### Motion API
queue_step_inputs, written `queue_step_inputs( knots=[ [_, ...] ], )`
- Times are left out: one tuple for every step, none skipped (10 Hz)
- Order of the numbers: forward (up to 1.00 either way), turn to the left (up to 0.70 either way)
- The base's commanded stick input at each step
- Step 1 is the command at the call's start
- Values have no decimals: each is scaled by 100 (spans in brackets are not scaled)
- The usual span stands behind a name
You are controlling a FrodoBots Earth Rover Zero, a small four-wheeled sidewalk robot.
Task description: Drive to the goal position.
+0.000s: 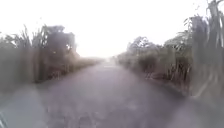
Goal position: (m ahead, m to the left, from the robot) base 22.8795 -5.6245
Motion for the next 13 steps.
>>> queue_step_inputs(
  knots=[
    [70,0],
    [70,0],
    [70,0],
    [70,-14],
    [70,-14],
    [70,-14],
    [70,-14],
    [70,-14],
    [70,-14],
    [70,-8],
    [70,-3],
    [70,0],
    [70,0]
  ],
)
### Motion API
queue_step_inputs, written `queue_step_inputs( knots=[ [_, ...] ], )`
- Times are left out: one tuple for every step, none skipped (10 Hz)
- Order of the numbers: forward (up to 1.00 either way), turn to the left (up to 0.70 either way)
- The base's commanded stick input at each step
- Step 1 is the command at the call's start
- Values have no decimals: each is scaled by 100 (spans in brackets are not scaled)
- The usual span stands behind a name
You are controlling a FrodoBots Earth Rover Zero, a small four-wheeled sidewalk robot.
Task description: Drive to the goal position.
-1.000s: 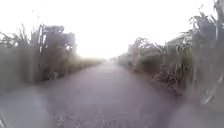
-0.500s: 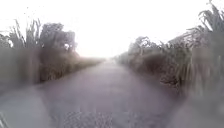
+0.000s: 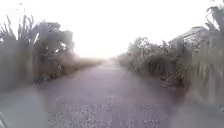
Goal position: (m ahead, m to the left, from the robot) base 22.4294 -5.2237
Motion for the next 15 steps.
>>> queue_step_inputs(
  knots=[
    [70,0],
    [70,0],
    [70,0],
    [70,0],
    [70,0],
    [70,0],
    [70,0],
    [70,0],
    [70,0],
    [70,0],
    [70,0],
    [70,0],
    [70,0],
    [70,0],
    [70,0]
  ],
)
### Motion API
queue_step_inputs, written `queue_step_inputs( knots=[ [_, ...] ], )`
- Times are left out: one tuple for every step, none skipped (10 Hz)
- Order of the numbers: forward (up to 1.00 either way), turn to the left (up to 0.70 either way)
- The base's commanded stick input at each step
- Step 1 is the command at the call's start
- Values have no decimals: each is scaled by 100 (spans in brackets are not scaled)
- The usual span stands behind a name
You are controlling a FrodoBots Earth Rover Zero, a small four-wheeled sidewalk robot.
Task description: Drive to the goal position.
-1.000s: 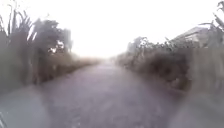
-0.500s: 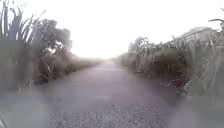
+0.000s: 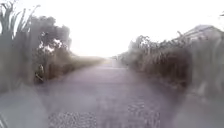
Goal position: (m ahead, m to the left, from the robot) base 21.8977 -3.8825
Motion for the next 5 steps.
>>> queue_step_inputs(
  knots=[
    [70,0],
    [70,0],
    [70,0],
    [70,0],
    [70,0]
  ],
)
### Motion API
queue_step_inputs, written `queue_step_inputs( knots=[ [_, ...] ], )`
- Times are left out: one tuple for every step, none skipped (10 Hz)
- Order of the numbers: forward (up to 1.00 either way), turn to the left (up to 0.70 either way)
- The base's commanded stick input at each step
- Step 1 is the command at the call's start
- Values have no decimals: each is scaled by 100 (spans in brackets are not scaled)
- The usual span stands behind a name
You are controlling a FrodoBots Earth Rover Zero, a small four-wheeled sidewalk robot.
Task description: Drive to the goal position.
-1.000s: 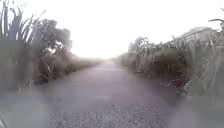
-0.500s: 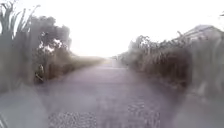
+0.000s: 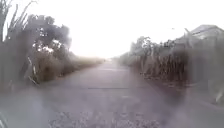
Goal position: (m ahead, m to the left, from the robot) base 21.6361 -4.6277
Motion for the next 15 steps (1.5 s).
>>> queue_step_inputs(
  knots=[
    [70,0],
    [70,0],
    [70,0],
    [70,0],
    [70,0],
    [70,0],
    [70,0],
    [70,0],
    [70,0],
    [70,0],
    [70,0],
    [70,0],
    [70,0],
    [70,0],
    [70,0]
  ],
)
